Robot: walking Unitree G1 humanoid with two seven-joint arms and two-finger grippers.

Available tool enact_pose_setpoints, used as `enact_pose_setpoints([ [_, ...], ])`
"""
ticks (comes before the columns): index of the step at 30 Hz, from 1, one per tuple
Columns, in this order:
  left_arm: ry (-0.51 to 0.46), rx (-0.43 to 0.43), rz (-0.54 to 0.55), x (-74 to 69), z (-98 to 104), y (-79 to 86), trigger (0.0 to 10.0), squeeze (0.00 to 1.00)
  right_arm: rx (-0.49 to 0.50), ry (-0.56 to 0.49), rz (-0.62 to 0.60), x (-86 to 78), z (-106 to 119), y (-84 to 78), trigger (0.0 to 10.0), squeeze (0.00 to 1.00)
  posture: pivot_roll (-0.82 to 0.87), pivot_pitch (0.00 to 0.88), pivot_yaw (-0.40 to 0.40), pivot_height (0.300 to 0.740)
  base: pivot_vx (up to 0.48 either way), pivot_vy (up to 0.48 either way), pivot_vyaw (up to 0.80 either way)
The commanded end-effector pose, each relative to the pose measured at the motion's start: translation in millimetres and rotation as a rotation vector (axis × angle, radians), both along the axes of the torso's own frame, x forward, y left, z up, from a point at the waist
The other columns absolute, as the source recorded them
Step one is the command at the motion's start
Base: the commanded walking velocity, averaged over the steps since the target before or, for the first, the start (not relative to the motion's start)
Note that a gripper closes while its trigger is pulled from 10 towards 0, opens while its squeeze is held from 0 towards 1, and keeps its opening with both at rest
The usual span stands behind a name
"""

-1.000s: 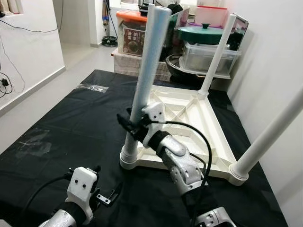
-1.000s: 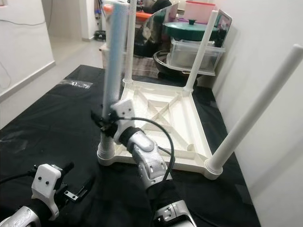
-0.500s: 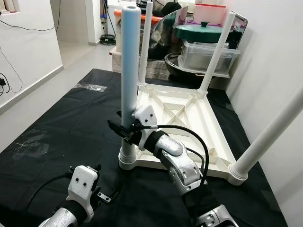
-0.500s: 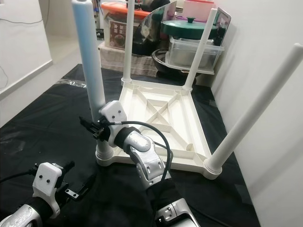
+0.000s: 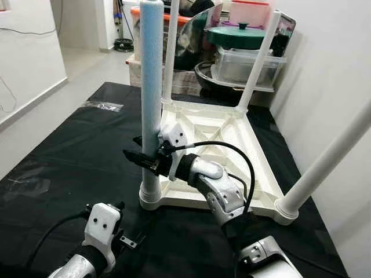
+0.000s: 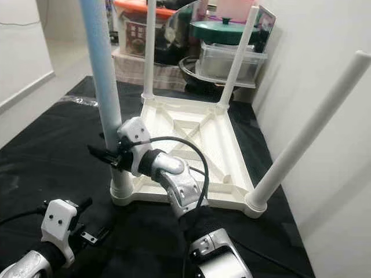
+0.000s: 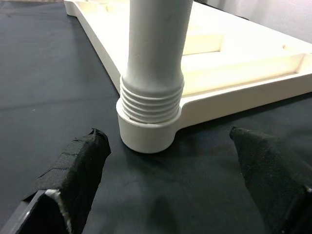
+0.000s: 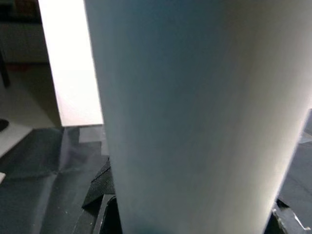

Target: Building children table

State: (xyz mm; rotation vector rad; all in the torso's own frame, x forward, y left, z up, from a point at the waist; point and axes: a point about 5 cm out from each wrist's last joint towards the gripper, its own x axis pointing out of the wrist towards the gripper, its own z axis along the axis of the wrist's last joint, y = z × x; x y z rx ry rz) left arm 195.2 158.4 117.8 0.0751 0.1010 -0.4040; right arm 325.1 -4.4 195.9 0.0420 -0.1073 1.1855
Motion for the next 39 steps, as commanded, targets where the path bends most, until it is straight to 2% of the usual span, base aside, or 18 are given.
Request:
enact_pose_setpoints([
  [1, 0.012, -0.005, -0.003, -0.9, -2.5, -2.4, 10.0, 0.0, -0.013, 0.141, 0.082, -8.1, -24.4, 12.5, 10.0, 0.0, 0.15, 0.0, -0.143, 0.74, 0.0, 0.0, 0.0],
  [6, 0.012, -0.003, 0.005, -1.9, -2.3, -1.2, 10.0, 0.0, 0.04, 0.108, 0.018, 2.0, -5.7, 9.8, 10.0, 0.0, 0.15, 0.0, -0.14, 0.74, 0.0, 0.0, 0.0],
  [7, 0.011, -0.002, 0.004, -1.7, -2.1, -0.5, 10.0, 0.0, 0.099, 0.098, 0.019, 6.1, 12.1, 4.9, 10.0, 0.0, 0.14, 0.0, -0.132, 0.74, 0.0, 0.0, 0.0],
  [9, 0.011, -0.002, 0.004, -1.7, -2.1, -0.5, 10.0, 0.0, 0.099, 0.098, 0.019, 6.1, 12.1, 4.9, 10.0, 0.0, 0.14, 0.0, -0.132, 0.74, 0.0, 0.0, 0.0],
  [10, 0.011, 0.0, 0.002, -1.4, -2.0, 0.3, 10.0, 0.0, 0.15, 0.083, 0.03, 8.8, 28.5, 0.1, 10.0, 0.0, 0.14, 0.0, -0.128, 0.74, 0.0, 0.0, 0.0],
  [11, 0.011, 0.0, 0.002, -1.4, -2.0, 0.3, 10.0, 0.0, 0.15, 0.083, 0.03, 8.8, 28.5, 0.1, 10.0, 0.0, 0.14, 0.0, -0.128, 0.74, 0.0, 0.0, 0.0],
  [13, 0.006, 0.006, -0.007, 1.2, -1.0, 2.4, 10.0, 0.0, 0.248, 0.018, 0.078, 9.5, 67.1, -11.1, 10.0, 0.0, 0.13, 0.0, -0.121, 0.74, 0.0, 0.0, 0.0],
  [15, 0.006, 0.006, -0.007, 1.2, -1.0, 2.4, 10.0, 0.0, 0.248, 0.018, 0.078, 9.5, 67.1, -11.1, 10.0, 0.0, 0.13, 0.0, -0.121, 0.74, 0.0, 0.0, 0.0],
  [16, 0.001, 0.01, -0.012, 3.0, 0.2, 3.7, 10.0, 0.0, 0.289, -0.017, 0.112, 7.0, 84.4, -15.3, 10.0, 0.0, 0.13, 0.0, -0.12, 0.74, 0.0, 0.0, 0.0],
  [20, -0.008, 0.016, -0.013, 5.6, 2.2, 5.9, 10.0, 0.0, 0.333, -0.047, 0.161, 2.1, 101.7, -18.6, 10.0, 0.0, 0.13, 0.0, -0.12, 0.74, 0.0, 0.0, 0.0],
  [23, -0.017, 0.022, -0.009, 6.9, 4.6, 8.4, 10.0, 0.0, 0.333, -0.059, 0.188, -2.7, 102.9, -15.8, 10.0, 0.0, 0.13, 0.0, -0.121, 0.74, 0.0, 0.0, 0.0],
  [25, -0.044, 0.039, 0.004, 9.7, 11.5, 15.1, 10.0, 0.0, 0.309, -0.06, 0.249, -15.2, 94.3, -5.9, 10.0, 0.0, 0.14, 0.0, -0.122, 0.74, 0.0, 0.0, 0.0],
  [26, -0.044, 0.039, 0.004, 9.7, 11.5, 15.1, 10.0, 0.0, 0.309, -0.06, 0.249, -15.2, 94.3, -5.9, 10.0, 0.0, 0.14, 0.0, -0.122, 0.74, 0.0, 0.0, 0.0],
  [29, -0.082, 0.073, 0.039, 16.7, 20.8, 31.3, 10.0, 0.0, 0.246, -0.046, 0.343, -34.9, 76.8, 4.9, 10.0, 0.0, 0.14, 0.0, -0.119, 0.74, 0.0, 0.0, 0.0],
  [31, -0.089, 0.081, 0.04, 19.0, 22.9, 34.4, 10.0, 0.0, 0.23, -0.045, 0.359, -38.8, 73.3, 6.8, 10.0, 0.0, 0.13, 0.0, -0.117, 0.74, 0.0, 0.0, 0.0],
  [33, -0.101, 0.098, 0.011, 27.1, 25.6, 34.6, 10.0, 0.0, 0.205, -0.035, 0.388, -46.0, 69.9, 9.2, 10.0, 0.0, 0.13, 0.0, -0.112, 0.74, 0.0, 0.0, 0.0],
  [39, -0.115, 0.092, -0.03, 36.0, 29.4, 27.8, 10.0, 0.0, 0.187, -0.035, 0.401, -51.8, 67.7, 11.1, 10.0, 0.0, 0.12, 0.0, -0.106, 0.74, 0.0, 0.0, 0.0],
])
